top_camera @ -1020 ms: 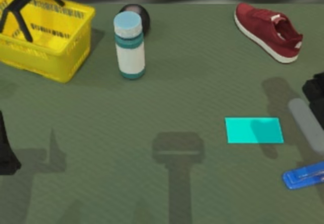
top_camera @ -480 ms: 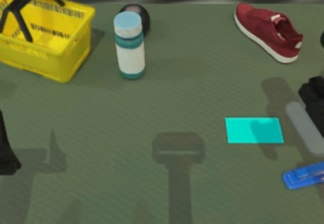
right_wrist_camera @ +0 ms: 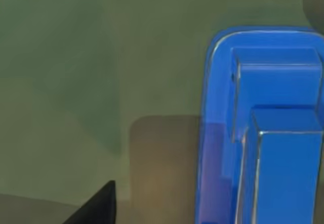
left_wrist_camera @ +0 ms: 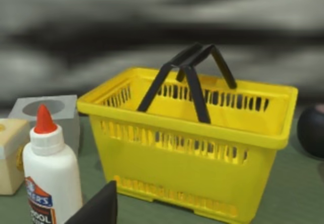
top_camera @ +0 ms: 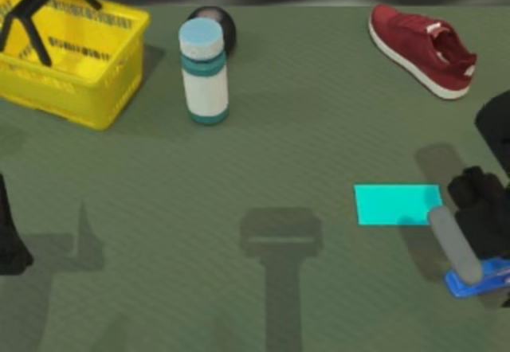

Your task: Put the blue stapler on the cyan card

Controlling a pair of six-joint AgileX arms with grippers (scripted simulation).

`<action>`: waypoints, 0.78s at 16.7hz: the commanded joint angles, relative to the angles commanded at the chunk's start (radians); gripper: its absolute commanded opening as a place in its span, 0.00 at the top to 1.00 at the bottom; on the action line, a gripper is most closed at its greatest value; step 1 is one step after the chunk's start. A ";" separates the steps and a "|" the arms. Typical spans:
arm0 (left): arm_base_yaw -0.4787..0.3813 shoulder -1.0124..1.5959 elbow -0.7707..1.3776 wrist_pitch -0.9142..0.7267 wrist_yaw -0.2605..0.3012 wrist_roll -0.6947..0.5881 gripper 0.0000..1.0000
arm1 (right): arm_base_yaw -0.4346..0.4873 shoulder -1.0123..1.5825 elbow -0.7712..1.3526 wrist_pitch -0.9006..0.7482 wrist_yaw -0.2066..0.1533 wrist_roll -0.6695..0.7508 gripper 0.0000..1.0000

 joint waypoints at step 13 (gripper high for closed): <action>0.000 0.000 0.000 0.000 0.000 0.000 0.00 | 0.000 0.014 -0.020 0.030 0.000 0.001 0.53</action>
